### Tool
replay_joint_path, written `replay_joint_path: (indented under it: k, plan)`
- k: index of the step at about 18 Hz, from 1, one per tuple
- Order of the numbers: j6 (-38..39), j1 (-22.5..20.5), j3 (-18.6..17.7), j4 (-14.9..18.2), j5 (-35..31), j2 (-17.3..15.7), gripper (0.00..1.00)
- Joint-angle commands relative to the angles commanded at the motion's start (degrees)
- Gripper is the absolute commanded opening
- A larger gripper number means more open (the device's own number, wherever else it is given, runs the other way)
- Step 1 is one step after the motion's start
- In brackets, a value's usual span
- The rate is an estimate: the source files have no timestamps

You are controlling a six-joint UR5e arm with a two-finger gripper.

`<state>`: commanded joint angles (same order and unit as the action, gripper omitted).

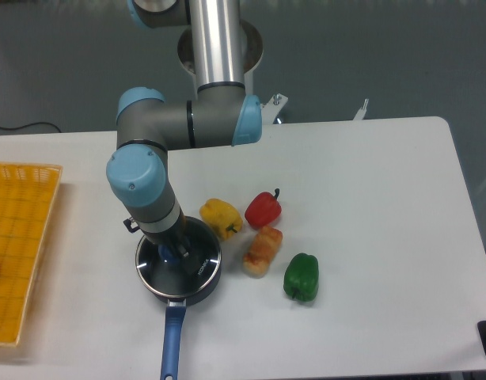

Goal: Open the lid
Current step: 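Close the gripper around the blue lid knob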

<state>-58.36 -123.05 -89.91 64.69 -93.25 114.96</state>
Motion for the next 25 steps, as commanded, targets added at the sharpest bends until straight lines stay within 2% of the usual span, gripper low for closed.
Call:
replay_joint_path:
  k: [6, 14, 25]
  plan:
    - [0.1, 0.0, 0.0, -0.2, 0.4, 0.2, 0.99]
    - [0.0, 0.1, 0.0, -0.2, 0.5, 0.3, 0.82]
    - [0.1, 0.2, -0.2, -0.2, 0.4, 0.4, 0.69]
